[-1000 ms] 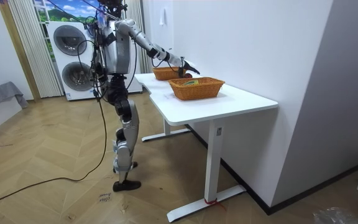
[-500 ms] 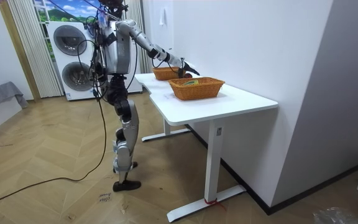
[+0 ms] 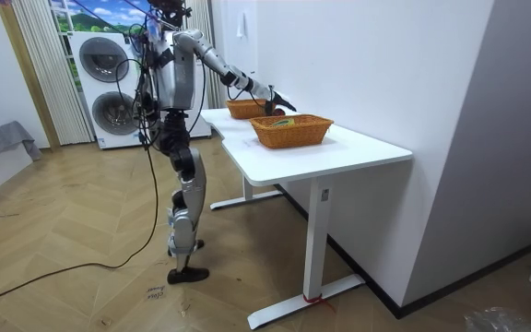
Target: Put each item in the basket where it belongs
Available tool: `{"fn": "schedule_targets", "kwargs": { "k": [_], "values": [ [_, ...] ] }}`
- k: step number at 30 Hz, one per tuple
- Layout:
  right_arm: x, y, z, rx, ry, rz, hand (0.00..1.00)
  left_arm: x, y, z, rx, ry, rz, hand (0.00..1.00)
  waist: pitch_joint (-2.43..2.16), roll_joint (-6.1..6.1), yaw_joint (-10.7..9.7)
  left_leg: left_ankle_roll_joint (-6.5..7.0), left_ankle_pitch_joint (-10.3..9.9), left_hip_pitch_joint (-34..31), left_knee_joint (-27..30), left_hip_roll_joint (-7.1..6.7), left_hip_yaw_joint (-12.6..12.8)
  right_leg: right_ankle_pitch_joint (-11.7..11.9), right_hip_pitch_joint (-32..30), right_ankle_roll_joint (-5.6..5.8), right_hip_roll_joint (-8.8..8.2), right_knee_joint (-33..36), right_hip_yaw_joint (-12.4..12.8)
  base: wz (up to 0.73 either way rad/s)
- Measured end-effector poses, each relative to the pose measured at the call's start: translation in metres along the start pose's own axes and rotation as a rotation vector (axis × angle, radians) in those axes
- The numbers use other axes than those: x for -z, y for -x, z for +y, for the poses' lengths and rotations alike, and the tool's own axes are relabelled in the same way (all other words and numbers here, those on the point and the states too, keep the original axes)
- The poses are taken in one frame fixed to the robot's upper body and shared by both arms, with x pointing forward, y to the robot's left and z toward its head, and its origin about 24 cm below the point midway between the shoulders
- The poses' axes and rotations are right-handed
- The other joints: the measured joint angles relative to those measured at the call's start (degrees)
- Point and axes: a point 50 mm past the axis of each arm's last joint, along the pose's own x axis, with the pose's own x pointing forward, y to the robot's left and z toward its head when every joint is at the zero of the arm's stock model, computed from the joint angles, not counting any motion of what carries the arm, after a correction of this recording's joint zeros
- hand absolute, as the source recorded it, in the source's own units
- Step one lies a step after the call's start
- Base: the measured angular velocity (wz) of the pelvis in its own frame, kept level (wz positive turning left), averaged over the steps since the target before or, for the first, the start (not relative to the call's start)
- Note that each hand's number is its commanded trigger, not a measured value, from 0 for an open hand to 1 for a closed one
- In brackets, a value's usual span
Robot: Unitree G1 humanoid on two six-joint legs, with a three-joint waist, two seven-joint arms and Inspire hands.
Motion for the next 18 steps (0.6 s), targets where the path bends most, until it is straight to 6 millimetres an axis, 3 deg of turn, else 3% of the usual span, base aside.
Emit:
{"fn": "schedule_targets", "kwargs": {
  "k": [18],
  "values": [
    [-0.0068, -0.0018, 0.0047, -0.035, 0.078, -0.019, 0.00, 0.0085, 0.0002, -0.0032, 0.032, -0.037, 0.027, 0.00, 0.08, -0.06, 0.5, 0.00, 0.0, 0.0, 0.1, -0.02, -0.2, 0.0, 0.1, 0.00, 0.03, 0.1, -0.3, 0.00]
  ]
}}
